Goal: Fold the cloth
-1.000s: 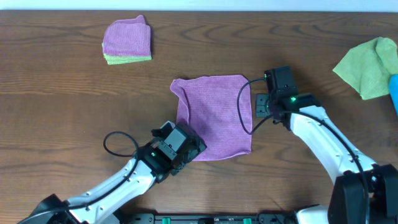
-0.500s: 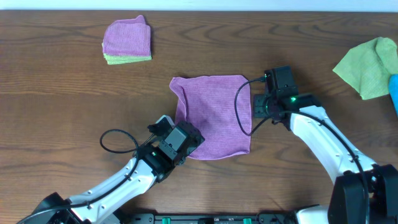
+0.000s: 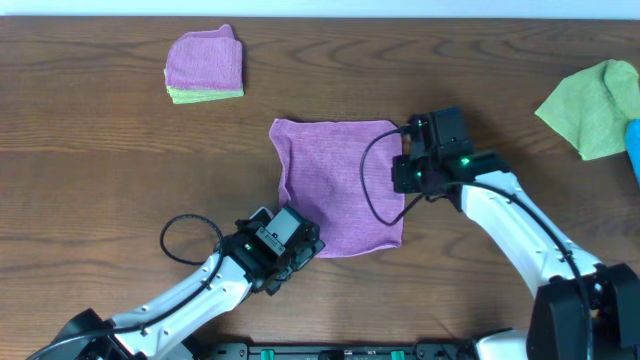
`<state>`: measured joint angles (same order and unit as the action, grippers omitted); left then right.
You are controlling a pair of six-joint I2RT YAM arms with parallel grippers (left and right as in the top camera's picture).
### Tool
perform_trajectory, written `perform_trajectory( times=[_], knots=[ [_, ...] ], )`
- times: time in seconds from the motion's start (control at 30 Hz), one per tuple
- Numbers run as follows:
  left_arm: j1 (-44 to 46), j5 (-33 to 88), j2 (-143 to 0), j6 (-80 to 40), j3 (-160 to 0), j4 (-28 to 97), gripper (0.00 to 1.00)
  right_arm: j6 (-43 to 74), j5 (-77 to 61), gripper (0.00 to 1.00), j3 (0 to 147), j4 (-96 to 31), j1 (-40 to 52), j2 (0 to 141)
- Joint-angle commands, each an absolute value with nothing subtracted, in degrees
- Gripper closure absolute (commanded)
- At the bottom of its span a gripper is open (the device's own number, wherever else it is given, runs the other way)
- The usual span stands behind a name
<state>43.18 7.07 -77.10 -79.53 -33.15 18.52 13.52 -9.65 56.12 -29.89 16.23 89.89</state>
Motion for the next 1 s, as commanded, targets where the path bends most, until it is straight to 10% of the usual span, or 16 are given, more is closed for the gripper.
perform_trajectory(
  times=[0.0, 0.6, 0.8, 0.87, 0.97],
  knots=[
    [43.0, 4.6, -77.0, -80.1, -33.7, 16.6, 0.05, 14.6, -14.4, 0.88, 52.9, -27.8, 16.6, 89.3],
    [41.0, 5.6, -73.3, -76.2, -33.7, 19.1, 0.05, 14.2, -16.4, 0.96, 45.3, -21.9, 16.6, 89.3],
    [35.7, 4.2, -62.7, -72.8, -34.9, 38.9, 0.05, 13.2, -20.3, 0.98, 45.4, -26.7, 16.6, 87.3],
    [35.1, 4.1, -60.0, -72.7, -34.9, 44.0, 0.05, 13.2, -20.4, 0.91, 45.4, -27.9, 16.6, 85.2],
    [35.2, 3.3, -58.0, -72.0, -34.9, 44.5, 0.05, 13.3, -20.4, 0.44, 45.4, -29.5, 16.6, 80.4]
  ],
)
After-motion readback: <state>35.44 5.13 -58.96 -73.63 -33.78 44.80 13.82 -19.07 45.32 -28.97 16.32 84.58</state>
